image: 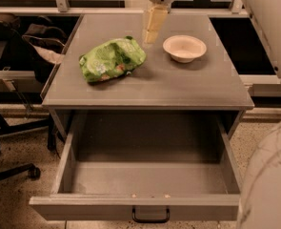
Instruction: Place green rice chip bag into top drawer
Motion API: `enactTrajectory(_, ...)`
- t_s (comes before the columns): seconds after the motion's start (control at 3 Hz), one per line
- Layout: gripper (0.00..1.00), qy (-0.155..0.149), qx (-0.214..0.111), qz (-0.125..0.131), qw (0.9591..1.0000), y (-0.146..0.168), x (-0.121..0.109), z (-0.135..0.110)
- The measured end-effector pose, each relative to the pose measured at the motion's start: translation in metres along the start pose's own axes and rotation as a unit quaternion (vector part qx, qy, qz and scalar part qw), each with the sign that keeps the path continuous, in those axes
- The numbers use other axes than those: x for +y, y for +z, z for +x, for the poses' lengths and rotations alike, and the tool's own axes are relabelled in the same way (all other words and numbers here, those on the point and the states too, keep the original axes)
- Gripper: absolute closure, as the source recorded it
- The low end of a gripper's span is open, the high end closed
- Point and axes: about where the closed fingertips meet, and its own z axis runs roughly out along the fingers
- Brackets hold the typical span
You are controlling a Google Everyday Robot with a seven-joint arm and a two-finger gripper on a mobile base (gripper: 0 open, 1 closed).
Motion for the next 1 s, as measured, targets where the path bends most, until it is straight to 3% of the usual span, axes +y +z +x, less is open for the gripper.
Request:
enactTrajectory(0.67,0.0,0.021,-0.009,0.007,0.9997,0.001,0.011,0.005)
enactTrajectory(1.0,0.0,0.022,-0.041,0.006,0.9989,0.019,0.007,0.009)
